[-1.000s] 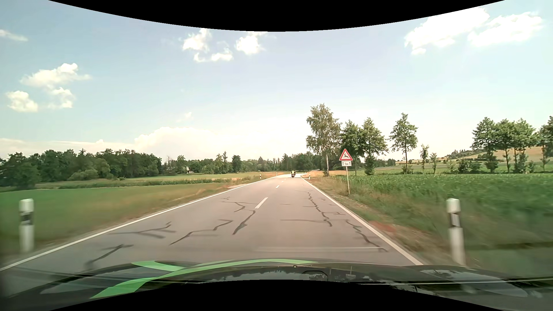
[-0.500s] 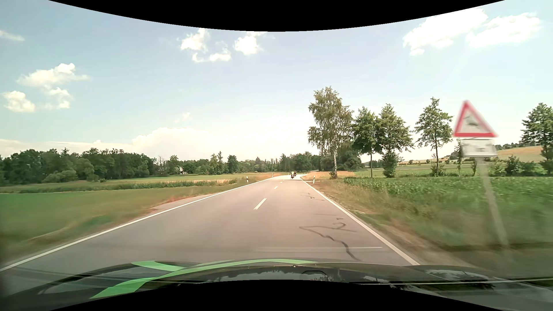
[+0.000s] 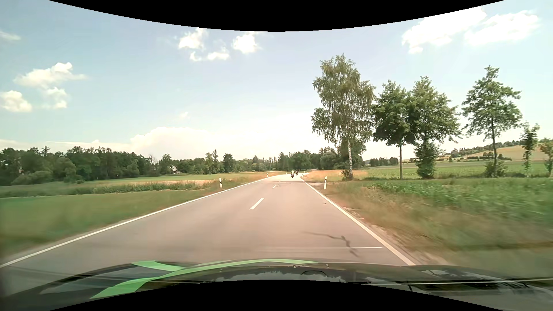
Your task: Follow the waypoints while adhering to traffic rules and regulations
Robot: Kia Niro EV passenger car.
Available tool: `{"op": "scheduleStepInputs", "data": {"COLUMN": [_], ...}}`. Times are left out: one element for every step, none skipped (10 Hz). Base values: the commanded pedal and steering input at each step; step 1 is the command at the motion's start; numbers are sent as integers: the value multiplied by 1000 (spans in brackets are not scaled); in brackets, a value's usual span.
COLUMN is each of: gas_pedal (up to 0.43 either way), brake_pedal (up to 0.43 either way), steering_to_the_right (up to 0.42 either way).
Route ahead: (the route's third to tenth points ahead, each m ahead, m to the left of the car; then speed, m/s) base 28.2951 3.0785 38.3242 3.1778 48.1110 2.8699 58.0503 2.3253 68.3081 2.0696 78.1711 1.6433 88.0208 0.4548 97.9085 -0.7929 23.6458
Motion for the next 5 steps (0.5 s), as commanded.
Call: {"op": "scheduleStepInputs", "data": {"gas_pedal": [169, 150, 150, 150, 150], "brake_pedal": [0, 0, 0, 0, 0], "steering_to_the_right": [-2, -3, -3, -3, -3]}}
